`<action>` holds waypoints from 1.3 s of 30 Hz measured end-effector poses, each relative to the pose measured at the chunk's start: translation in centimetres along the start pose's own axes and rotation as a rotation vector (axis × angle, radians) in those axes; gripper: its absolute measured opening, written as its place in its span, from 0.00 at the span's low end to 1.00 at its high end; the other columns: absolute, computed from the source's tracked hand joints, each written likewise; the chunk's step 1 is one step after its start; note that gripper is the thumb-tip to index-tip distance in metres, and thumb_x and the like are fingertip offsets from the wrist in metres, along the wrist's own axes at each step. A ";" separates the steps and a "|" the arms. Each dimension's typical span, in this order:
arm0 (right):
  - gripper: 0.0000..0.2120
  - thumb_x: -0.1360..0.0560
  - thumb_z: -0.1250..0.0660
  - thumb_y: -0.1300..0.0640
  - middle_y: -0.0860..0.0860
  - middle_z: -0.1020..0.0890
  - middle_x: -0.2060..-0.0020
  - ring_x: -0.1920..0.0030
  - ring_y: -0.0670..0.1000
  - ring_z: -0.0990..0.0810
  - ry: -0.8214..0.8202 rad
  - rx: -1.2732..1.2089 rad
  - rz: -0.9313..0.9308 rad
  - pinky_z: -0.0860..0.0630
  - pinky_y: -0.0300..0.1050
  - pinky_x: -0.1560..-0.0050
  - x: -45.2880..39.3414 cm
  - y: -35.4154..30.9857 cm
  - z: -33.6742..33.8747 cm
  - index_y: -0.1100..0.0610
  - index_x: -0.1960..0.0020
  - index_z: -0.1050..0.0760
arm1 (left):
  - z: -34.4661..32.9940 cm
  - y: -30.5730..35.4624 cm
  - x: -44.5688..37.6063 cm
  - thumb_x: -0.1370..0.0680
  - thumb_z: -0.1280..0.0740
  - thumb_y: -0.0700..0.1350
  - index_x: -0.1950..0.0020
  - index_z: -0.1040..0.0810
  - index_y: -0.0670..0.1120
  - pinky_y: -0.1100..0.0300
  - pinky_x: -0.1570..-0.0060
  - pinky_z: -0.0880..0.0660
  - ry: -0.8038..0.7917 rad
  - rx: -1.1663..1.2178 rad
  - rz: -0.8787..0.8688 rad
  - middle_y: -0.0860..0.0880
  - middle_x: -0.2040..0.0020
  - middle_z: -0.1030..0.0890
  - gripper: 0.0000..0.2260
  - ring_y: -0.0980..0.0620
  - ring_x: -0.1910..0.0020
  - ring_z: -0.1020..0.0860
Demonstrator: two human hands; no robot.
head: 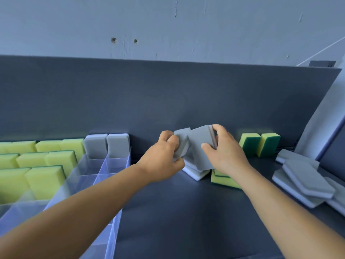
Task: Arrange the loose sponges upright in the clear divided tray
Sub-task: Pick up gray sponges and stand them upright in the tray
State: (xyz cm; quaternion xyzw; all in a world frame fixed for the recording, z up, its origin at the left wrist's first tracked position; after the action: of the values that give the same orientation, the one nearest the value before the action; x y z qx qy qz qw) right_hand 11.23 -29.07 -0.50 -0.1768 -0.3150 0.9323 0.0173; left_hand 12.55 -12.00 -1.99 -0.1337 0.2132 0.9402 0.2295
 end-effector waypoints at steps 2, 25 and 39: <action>0.27 0.24 0.37 0.52 0.50 0.27 0.37 0.41 0.55 0.26 -0.027 -0.064 -0.007 0.29 0.48 0.47 0.2 -0.6 -0.7 0.48 0.28 0.43 | 0.2 -0.3 0.8 0.25 0.32 0.50 0.55 0.35 0.45 0.57 0.51 0.27 -0.002 0.091 0.008 0.53 0.37 0.38 0.14 0.46 0.53 0.24; 0.16 0.26 0.34 0.57 0.47 0.24 0.45 0.49 0.51 0.23 -0.068 -0.292 0.262 0.29 0.42 0.53 0.9 -14.6 -7.7 0.47 0.40 0.30 | 14.0 -12.6 7.1 0.28 0.28 0.45 0.36 0.26 0.56 0.62 0.54 0.34 0.214 0.089 0.237 0.51 0.49 0.27 0.21 0.52 0.58 0.27; 0.15 0.25 0.38 0.61 0.48 0.24 0.47 0.53 0.51 0.24 -0.234 -0.174 0.248 0.32 0.35 0.64 -0.2 -17.2 -14.1 0.48 0.41 0.29 | 13.3 -18.1 7.7 0.27 0.30 0.44 0.35 0.27 0.54 0.63 0.51 0.33 0.073 -0.005 0.257 0.49 0.46 0.27 0.21 0.47 0.48 0.26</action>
State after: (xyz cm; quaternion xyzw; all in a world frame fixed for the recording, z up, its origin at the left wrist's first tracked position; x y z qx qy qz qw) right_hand 14.88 -7.17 -0.66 -0.1055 -0.3701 0.9107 -0.1500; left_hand 12.71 11.63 0.80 -0.1399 0.2343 0.9569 0.0991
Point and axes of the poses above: each hand's wrist, its own x-axis away from the middle knuckle, its own z-axis out of the back of the hand, y = z × x, the point moved 5 cm from there along -x, towards the middle knuckle
